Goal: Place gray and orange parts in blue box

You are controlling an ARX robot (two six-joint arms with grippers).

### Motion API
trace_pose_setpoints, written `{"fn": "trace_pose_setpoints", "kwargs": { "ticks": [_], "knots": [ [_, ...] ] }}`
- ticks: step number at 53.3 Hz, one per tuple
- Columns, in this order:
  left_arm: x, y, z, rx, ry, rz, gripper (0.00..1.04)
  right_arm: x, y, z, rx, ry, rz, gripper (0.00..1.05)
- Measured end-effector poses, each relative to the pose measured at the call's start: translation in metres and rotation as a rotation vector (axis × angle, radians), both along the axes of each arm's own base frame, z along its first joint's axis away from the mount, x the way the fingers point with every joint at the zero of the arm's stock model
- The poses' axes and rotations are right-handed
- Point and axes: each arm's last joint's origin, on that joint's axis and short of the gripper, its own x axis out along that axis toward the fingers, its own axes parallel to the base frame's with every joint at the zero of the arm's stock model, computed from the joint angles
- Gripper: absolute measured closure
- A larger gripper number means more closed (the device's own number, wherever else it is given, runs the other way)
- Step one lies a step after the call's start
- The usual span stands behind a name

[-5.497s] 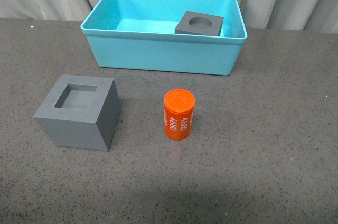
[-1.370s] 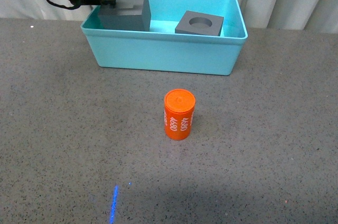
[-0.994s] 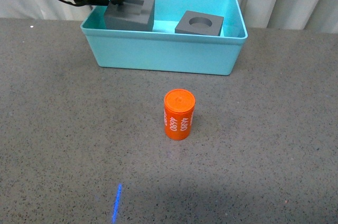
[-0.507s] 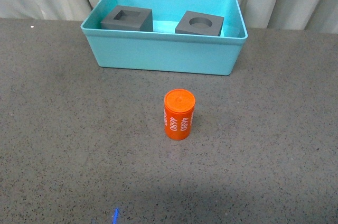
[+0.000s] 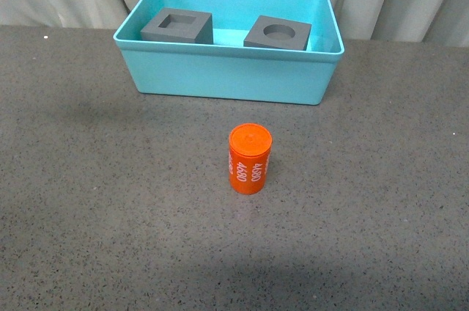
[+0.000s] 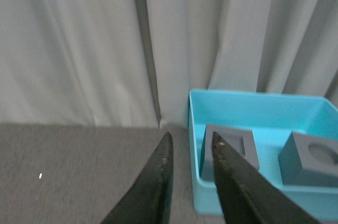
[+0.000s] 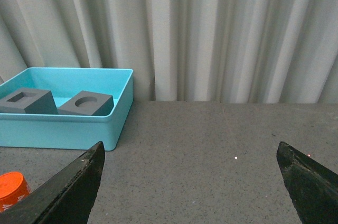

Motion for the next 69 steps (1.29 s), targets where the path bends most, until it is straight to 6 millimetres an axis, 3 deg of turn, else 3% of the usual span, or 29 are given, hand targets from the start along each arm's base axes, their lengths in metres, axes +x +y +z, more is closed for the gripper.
{"fn": "trace_pose_setpoints", "kwargs": {
  "ticks": [5,15,22,33,35,37,48,57,69],
  "knots": [
    [-0.059,0.015,-0.021,0.002,0.080,0.023,1.02,0.000,0.000,0.000,0.000,0.000,0.000,0.10],
    [-0.149,0.015,-0.048,0.012,0.129,0.012,1.01,0.000,0.000,0.000,0.000,0.000,0.000,0.10],
    [-0.177,0.015,-0.040,0.014,0.051,0.012,1.01,0.000,0.000,0.000,0.000,0.000,0.000,0.10],
    [-0.182,0.015,-0.037,0.014,0.007,0.012,1.01,0.000,0.000,0.000,0.000,0.000,0.000,0.10],
    [-0.182,0.015,-0.037,0.013,0.006,0.012,1.00,0.000,0.001,0.000,-0.030,0.086,0.044,0.10],
    [-0.182,0.015,-0.037,0.014,0.006,0.012,0.92,0.004,0.005,0.002,-0.081,0.236,0.097,0.10],
    [-0.182,0.015,-0.037,0.014,0.006,0.012,0.43,0.074,0.057,0.017,-0.165,0.405,0.469,0.10],
    [-0.182,0.015,-0.037,0.014,0.006,0.012,0.07,0.130,0.105,-0.003,-0.275,0.605,0.656,0.10],
    [-0.182,0.015,-0.037,0.015,0.006,0.012,0.07,0.173,0.155,-0.035,-0.385,0.728,0.746,0.10]
  ]
}}
